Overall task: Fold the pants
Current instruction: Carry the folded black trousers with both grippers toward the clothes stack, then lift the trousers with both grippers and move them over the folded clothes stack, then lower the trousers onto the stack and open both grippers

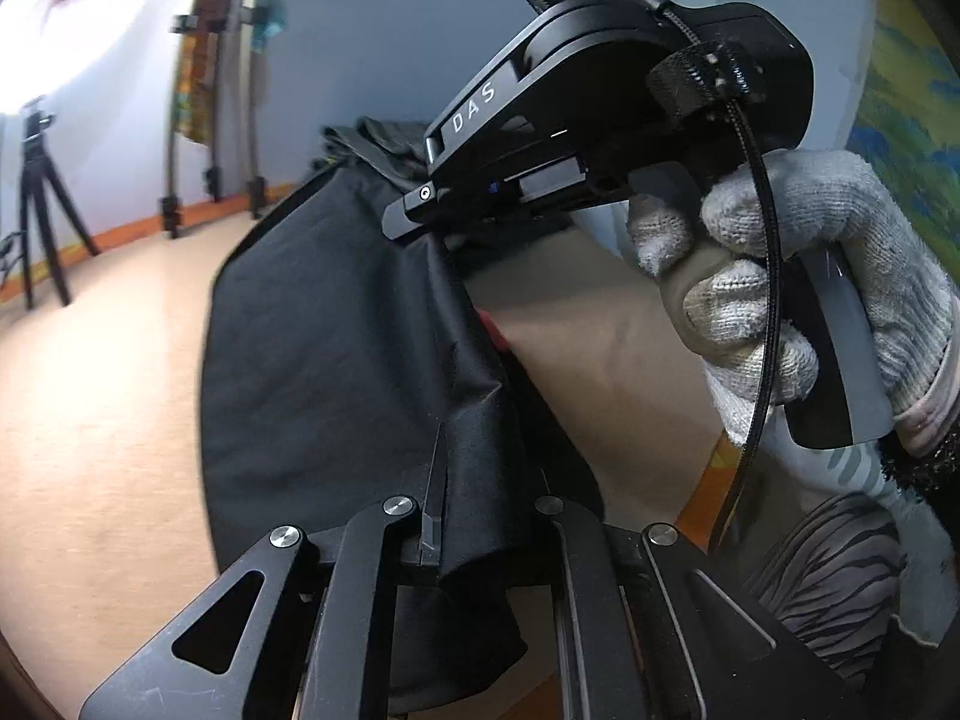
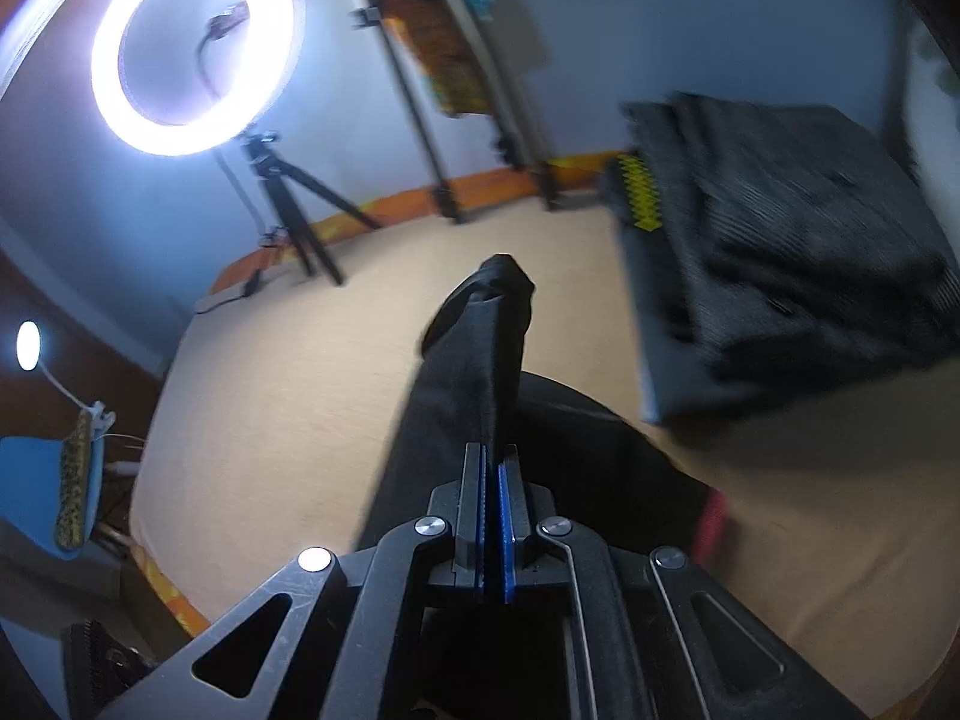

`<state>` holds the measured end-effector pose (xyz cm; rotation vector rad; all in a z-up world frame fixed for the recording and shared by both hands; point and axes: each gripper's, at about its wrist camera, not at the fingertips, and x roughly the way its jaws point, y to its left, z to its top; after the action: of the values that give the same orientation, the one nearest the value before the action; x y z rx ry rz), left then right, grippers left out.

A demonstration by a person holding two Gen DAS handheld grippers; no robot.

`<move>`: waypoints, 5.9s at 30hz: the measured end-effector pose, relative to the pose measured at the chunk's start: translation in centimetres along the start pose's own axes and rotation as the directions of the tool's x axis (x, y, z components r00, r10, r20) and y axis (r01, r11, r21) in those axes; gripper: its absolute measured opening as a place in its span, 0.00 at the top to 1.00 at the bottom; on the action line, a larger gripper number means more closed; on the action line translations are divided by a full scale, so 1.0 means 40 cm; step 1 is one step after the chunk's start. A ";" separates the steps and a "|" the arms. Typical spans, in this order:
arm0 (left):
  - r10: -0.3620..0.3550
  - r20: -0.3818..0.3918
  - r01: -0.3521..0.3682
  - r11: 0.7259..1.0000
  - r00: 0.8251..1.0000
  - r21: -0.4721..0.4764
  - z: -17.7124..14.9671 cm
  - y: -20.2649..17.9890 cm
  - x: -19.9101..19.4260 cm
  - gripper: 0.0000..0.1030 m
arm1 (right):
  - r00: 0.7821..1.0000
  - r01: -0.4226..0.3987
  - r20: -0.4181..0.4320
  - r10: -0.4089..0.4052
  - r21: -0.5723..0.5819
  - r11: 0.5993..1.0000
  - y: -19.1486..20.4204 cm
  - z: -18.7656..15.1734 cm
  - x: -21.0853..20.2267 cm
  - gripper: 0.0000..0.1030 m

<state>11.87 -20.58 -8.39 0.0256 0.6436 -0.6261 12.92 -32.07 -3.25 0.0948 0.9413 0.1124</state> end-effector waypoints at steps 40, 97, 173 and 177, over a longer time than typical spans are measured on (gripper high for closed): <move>-0.122 -0.146 0.143 0.979 0.982 0.144 -0.100 -0.183 -0.014 0.69 | 0.998 0.000 0.060 -0.014 0.229 0.973 -0.276 -0.152 0.001 0.59; -0.101 -0.106 0.064 0.948 0.989 -0.313 0.022 0.305 0.112 0.89 | 0.980 -0.198 0.072 0.187 0.193 0.961 -0.228 -0.242 0.071 0.85; 0.127 0.080 -0.118 0.986 0.989 -0.118 0.631 0.204 0.421 0.64 | 0.933 0.282 0.233 -0.273 -0.004 0.959 -0.513 0.412 -0.101 0.65; -0.026 0.181 0.057 0.984 0.983 -0.169 0.627 0.248 0.406 0.63 | 0.918 0.323 0.238 -0.318 0.022 0.946 -0.511 0.409 -0.119 0.64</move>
<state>41.33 -26.50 0.96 -0.2057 0.5244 -0.6033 24.49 -53.50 7.48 -0.0631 0.7031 -0.1920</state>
